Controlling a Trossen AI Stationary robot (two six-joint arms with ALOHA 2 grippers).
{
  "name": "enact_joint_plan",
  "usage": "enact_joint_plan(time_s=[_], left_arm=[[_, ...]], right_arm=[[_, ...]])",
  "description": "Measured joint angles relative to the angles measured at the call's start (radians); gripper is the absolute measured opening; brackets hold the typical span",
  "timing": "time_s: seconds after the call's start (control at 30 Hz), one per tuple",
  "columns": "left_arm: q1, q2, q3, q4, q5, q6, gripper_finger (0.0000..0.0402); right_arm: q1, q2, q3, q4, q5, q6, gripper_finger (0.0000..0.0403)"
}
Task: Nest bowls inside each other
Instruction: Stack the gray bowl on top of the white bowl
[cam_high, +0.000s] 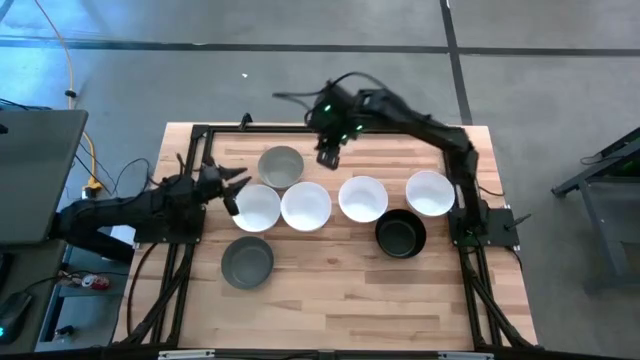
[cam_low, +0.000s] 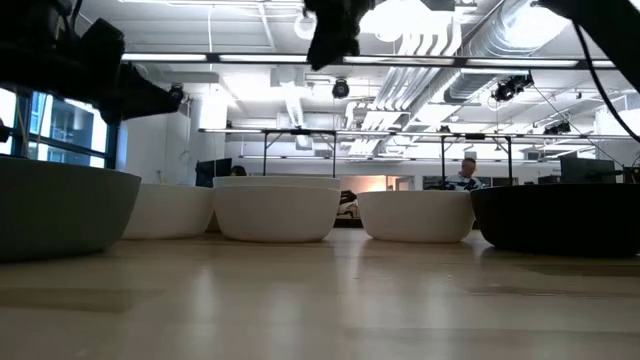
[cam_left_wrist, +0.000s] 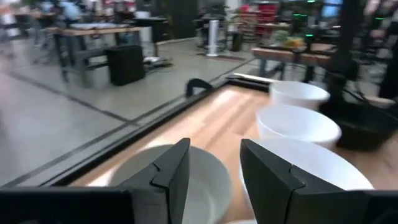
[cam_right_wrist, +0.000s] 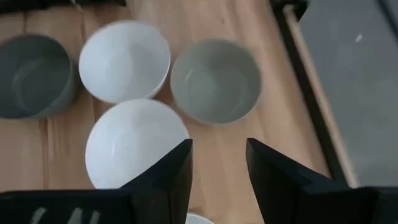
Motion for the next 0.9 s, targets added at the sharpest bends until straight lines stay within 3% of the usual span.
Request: enact_joint_plan(time_s=[0.2, 0.5, 0.7, 0.9], left_arm=[[0.143, 0.151, 0.21, -0.148, 0.036, -0.055, 0.0129], [0.324, 0.619, 0.545, -0.314, 0.106, -0.18, 0.0129], [0.428, 0.903, 0.743, -0.395, 0.179, -0.109, 0.0129], [0.538, 1.138, 0.911, -0.58, 0.275, 0.033, 0.0129]], right_arm=[[-0.022, -0.112, 0.0, 0.023, -0.063, -0.064, 0.0142], [-0.025, -0.236, 0.0, 0.019, -0.116, -0.144, 0.0142], [-0.025, -0.292, 0.0, -0.032, -0.122, -0.174, 0.0142], [-0.025, -0.335, 0.0, -0.108, -0.136, -0.219, 0.0142]])
